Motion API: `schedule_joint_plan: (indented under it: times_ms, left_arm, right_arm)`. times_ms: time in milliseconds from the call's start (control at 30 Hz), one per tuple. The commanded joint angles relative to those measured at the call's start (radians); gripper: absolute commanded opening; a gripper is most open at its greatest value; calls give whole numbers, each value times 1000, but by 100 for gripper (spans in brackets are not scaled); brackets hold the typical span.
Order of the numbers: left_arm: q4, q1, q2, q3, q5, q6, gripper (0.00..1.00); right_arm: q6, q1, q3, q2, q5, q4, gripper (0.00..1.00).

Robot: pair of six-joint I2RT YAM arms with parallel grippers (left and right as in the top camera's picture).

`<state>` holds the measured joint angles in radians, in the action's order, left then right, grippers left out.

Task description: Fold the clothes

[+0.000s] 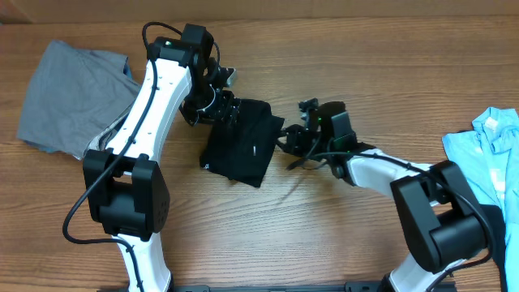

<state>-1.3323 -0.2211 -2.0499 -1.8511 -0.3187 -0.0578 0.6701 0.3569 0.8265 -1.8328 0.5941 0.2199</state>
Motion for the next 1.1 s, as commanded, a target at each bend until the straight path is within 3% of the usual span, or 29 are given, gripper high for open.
schedule_joint_plan:
  times_ms: [0,100,233,300,367,467,567,667,1067]
  left_arm:
    - [-2,0,-5,4,-11,-18,78]
    - [-1,0,-5,4,-11,-18,79]
    - [-2,0,-5,4,-11,-18,79]
    - [-2,0,-5,4,-11,-18,80]
    - [-2,0,-5,4,-11,-18,80]
    - [0,0,-5,4,-11,-18,81]
    - [2,0,-5,4,-11,-18,82]
    - [1,0,-5,4,-11,-18,83]
    - [-5,0,-5,4,-11,-18,85]
  right_arm:
    - [18,-71,13,65,18,-68,4]
    - [34,-91,13,65,18,-143,4]
    - [-44,-73,13,65,43,-111,7]
    - [-54,-51,13,64,33,-87,16]
    - [-57,-23,13,55,11,-62,36]
    - [-57,23,13,34,-50,-39,45]
    - [-57,63,13,14,-93,-19,40]
    - [-57,74,13,9,-100,-16,4]
    - [-39,-59,12,61,-45,-248,4]
